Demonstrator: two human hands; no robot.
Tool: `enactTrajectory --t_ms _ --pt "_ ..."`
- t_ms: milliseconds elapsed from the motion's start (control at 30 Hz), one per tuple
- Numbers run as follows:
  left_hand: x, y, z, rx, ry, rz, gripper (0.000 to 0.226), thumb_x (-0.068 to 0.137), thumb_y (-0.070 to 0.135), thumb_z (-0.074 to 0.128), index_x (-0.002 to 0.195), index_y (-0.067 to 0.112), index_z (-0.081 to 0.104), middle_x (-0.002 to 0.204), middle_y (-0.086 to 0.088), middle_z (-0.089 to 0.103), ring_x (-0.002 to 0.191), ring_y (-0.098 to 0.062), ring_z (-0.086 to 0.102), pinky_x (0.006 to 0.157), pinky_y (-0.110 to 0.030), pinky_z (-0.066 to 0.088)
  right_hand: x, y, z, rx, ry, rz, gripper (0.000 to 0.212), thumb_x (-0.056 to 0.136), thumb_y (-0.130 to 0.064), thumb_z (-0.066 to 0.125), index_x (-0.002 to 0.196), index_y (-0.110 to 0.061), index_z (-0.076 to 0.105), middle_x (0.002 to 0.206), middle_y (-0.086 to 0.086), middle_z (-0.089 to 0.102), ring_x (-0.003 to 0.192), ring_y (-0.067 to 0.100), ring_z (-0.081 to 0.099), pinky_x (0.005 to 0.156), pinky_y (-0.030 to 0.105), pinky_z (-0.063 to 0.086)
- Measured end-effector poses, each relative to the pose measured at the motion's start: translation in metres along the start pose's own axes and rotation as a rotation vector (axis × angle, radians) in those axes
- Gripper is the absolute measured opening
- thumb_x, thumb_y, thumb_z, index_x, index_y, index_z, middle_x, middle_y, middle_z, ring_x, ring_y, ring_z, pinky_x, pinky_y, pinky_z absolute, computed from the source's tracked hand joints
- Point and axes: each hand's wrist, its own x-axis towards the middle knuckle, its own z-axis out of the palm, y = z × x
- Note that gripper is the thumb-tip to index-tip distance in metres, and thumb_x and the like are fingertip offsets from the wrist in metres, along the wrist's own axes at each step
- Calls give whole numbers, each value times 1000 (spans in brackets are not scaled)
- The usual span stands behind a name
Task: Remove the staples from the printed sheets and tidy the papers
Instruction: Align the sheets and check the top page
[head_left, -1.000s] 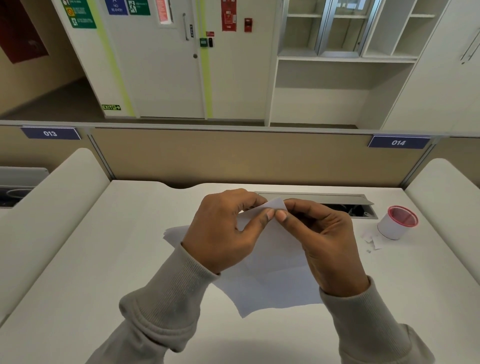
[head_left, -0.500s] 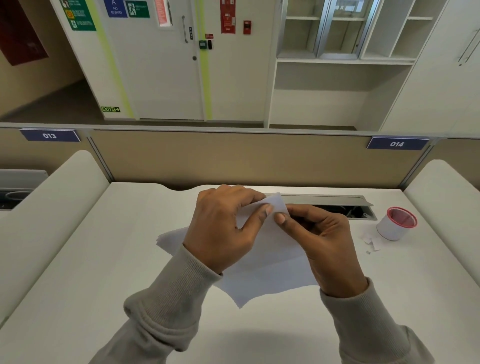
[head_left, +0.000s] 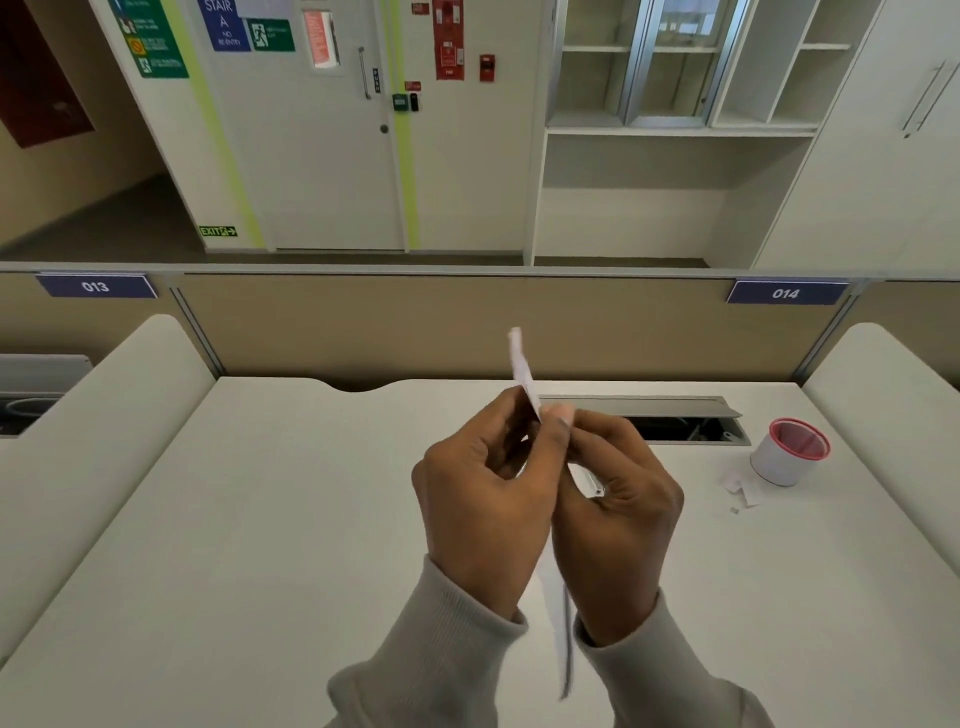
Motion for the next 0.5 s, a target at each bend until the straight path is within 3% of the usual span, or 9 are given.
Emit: enactTrajectory --t_ms 133,333,500 --pt "5 -7 -5 -115 -4 -113 23 89 17 70 99 37 70 86 29 73 85 2 72 74 -13 56 -1 -3 -1 -149 -20 -136 21 87 -19 74 101 -4 77 97 8 70 86 19 67 72 29 57" --pt "16 -14 -20 -278 -93 -225 20 90 11 64 97 28 73 92 12 78 88 -11 75 74 -22 59 11 1 -13 -199 -134 -256 29 87 -22 73 109 -3 73 112 13 66 101 28 65 78 37 57" --pt "25 -17 -32 -328 -215 -184 16 91 5 64 96 15 75 90 -1 79 88 -20 75 77 -27 60 47 3 -27 -303 -274 -281 39 89 -27 66 126 -14 64 135 2 58 133 26 47 100 57 40"
